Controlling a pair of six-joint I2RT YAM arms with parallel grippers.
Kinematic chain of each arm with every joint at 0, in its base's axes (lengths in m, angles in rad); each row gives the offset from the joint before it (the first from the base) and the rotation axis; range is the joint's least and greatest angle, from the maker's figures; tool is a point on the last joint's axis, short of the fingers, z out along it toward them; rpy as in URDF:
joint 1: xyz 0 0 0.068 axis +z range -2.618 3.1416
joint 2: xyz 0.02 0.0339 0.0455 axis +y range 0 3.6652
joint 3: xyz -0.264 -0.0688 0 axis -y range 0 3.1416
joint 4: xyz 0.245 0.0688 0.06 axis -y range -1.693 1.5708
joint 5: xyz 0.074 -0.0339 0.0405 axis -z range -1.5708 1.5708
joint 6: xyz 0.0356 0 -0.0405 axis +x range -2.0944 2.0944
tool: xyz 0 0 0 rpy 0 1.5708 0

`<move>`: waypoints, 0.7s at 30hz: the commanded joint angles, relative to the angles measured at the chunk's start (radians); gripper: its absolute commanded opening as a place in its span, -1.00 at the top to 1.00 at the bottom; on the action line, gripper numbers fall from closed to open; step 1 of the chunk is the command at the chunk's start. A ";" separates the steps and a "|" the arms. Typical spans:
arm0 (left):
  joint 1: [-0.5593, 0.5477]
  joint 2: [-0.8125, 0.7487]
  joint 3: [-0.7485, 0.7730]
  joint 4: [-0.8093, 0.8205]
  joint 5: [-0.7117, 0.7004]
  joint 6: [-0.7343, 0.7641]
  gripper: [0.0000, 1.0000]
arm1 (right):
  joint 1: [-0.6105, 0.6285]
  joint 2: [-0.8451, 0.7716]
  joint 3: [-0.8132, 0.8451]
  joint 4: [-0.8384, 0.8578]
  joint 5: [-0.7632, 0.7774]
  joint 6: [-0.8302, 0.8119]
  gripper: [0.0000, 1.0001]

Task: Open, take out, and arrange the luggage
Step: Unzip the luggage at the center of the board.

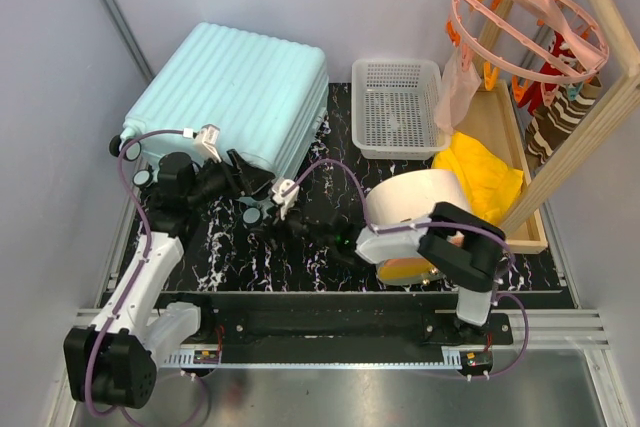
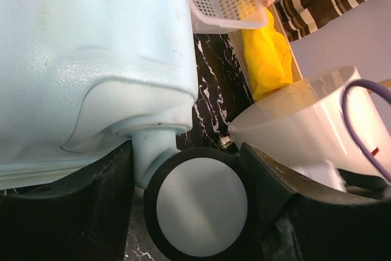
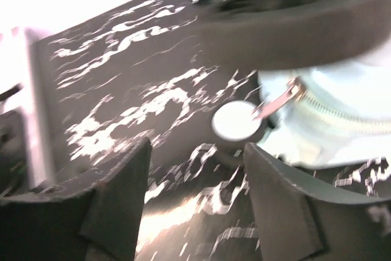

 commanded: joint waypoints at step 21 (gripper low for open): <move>-0.097 -0.252 0.029 0.029 -0.402 0.097 -0.98 | -0.036 -0.550 0.043 -0.534 0.132 0.202 -0.99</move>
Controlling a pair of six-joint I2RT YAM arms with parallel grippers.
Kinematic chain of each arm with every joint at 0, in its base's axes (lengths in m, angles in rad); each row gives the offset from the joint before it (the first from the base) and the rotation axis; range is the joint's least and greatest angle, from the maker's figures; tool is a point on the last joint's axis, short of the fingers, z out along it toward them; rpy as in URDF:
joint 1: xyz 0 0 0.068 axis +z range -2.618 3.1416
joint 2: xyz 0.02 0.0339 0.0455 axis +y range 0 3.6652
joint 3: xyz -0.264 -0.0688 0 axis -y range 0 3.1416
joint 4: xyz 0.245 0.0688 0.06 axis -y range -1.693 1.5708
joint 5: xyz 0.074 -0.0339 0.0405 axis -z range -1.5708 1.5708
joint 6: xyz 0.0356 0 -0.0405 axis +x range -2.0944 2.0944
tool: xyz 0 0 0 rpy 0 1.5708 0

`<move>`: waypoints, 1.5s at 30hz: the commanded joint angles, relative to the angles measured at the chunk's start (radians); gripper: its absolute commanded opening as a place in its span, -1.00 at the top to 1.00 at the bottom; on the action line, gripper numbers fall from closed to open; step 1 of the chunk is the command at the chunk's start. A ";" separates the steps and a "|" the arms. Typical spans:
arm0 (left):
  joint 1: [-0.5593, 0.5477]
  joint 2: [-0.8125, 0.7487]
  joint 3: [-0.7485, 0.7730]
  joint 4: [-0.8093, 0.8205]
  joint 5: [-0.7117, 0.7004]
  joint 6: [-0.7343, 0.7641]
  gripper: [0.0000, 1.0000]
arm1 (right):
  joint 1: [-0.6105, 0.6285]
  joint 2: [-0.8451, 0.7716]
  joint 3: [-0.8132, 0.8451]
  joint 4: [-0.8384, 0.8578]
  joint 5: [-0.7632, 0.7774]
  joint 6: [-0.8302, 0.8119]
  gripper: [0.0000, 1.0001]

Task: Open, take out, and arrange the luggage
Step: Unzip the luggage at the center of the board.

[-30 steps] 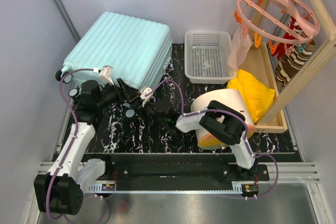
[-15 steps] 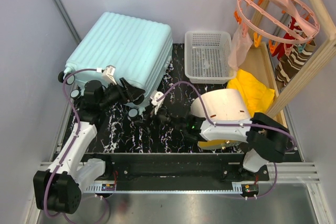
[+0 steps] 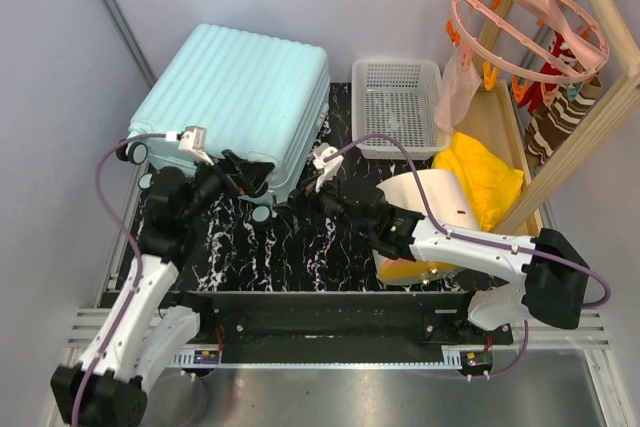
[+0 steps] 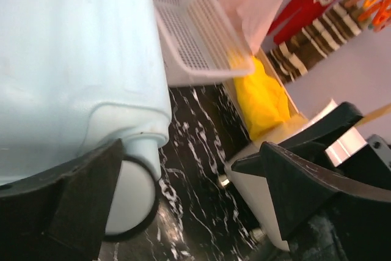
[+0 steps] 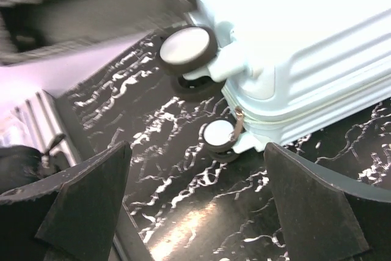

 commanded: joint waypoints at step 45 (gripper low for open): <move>0.046 -0.349 -0.571 0.143 -0.284 -0.051 -0.55 | 0.033 0.443 0.591 -0.425 0.337 0.231 -0.47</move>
